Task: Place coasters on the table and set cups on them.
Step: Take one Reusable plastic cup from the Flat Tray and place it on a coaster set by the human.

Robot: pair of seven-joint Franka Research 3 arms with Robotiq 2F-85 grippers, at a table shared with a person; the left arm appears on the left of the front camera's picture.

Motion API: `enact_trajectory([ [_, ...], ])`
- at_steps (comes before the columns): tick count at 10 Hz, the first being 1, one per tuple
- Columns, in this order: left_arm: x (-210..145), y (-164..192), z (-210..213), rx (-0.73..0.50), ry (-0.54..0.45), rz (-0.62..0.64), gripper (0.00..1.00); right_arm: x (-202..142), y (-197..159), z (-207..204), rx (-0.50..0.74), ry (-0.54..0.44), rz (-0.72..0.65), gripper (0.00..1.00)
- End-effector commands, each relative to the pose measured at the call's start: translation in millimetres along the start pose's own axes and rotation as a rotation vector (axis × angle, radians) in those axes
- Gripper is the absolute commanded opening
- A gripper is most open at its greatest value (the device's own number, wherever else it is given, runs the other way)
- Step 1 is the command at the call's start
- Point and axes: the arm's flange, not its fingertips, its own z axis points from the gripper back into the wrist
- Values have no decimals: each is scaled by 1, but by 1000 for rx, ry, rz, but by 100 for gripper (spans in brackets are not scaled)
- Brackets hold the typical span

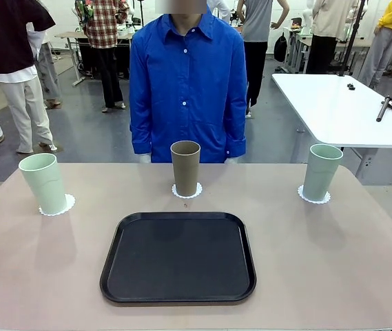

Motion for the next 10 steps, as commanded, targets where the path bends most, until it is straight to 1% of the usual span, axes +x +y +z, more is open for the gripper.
enact_trajectory([
  [1, 8, 5, 0, -4, -16, -14, 100, 0, 1, 0, -4, -3, 5, 100],
  [8, 5, 3, 0, -2, -7, 1, 100, 0, 1, 0, -4, -3, 5, 100],
  [9, 18, 37, 33, -211, -81, 9, 100, 0, 1, 0, -4, -3, 5, 100],
  [10, 0, 57, 25, -373, -141, 22, 100, 0, 1, 0, -4, -3, 5, 100],
])
